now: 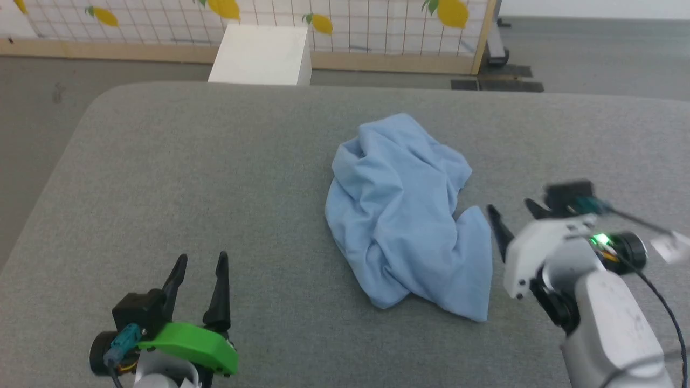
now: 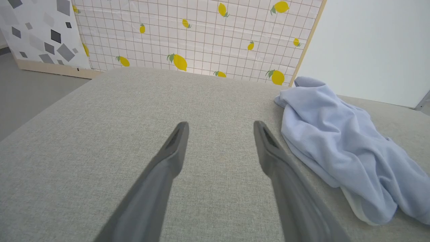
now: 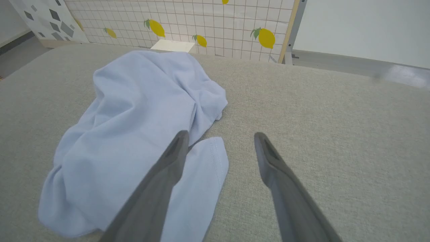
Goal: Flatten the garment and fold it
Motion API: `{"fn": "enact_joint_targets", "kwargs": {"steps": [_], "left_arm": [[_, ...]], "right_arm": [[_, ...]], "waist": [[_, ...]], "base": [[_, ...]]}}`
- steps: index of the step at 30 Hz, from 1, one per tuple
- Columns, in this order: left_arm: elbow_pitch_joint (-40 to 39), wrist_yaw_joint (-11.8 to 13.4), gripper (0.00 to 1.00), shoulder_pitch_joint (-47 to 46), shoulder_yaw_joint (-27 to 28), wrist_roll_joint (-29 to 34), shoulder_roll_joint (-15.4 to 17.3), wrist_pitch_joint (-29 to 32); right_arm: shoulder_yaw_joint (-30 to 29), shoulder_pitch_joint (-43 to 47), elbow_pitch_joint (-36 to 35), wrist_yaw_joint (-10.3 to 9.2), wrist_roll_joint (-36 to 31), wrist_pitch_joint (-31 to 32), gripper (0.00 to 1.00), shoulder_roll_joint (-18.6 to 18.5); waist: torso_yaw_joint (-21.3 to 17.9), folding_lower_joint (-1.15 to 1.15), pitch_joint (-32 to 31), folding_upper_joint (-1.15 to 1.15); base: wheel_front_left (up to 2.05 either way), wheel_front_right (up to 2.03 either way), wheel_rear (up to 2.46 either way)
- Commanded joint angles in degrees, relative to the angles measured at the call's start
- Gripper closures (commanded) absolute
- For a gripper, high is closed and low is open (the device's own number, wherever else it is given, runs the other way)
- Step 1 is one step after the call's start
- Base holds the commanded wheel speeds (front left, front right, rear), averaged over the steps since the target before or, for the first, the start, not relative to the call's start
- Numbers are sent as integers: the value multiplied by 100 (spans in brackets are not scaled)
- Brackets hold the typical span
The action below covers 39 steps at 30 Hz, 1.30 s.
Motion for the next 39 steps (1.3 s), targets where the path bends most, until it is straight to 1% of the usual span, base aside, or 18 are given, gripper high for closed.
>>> {"fn": "enact_joint_targets", "kwargs": {"steps": [1,5,7,9,14,19,20,21,22,25,29,33,36,39], "left_arm": [[-22,-58,0,-165,12,38,-40,-26],[-1,-139,0,-348,0,62,-122,-26],[22,-173,0,-413,12,77,-152,-26],[49,-215,0,-479,19,87,-193,-26],[133,-308,0,-585,78,126,-274,-26],[235,-381,0,-607,139,165,-353,-26],[261,-398,0,-602,157,167,-375,-26],[282,-411,0,-596,168,171,-391,-26],[307,-429,0,-589,173,180,-410,-26],[366,-466,0,-574,192,205,-445,-26],[416,-490,0,-543,237,243,-471,-26],[446,-508,0,-498,269,281,-483,-26],[446,-513,0,-446,292,304,-491,-26],[448,-524,0,-411,311,314,-496,-26]], "right_arm": [[111,-263,194,-9,-84,412,0,-58],[453,-868,749,-9,-248,1589,0,-295],[593,-1059,962,-9,-311,2015,0,-377],[683,-1171,1134,-9,-379,2307,0,-464],[885,-1145,1471,-9,-303,2659,0,-484],[1189,-961,1638,-9,-49,2840,0,-452],[1238,-944,1649,-9,16,2855,51,-465],[1285,-943,1628,-9,73,2817,72,-477],[1346,-955,1586,-9,141,2762,100,-510],[1373,-1055,1452,-9,360,2564,100,-625],[1007,-1290,1222,-9,514,2182,100,-839],[269,-1362,1163,-9,400,2015,100,-1176],[-511,-1166,1261,-9,86,2122,100,-1447],[-1286,-862,1384,-9,-209,2237,100,-1551]], "waist": [[134,0,250,0],[316,0,531,0],[391,0,642,0],[481,0,754,0],[612,0,914,0],[633,0,919,0],[623,0,898,0],[613,0,877,0],[600,0,853,0],[552,0,767,0],[486,0,628,0],[449,0,484,0],[435,0,401,0],[431,0,364,0]], "base": [[0,0,0],[0,0,0],[0,0,0],[0,0,0],[0,0,0],[0,0,0],[0,0,0],[0,0,0],[0,0,0],[0,0,0],[0,0,0],[0,0,0],[0,0,0],[0,0,0]]}}
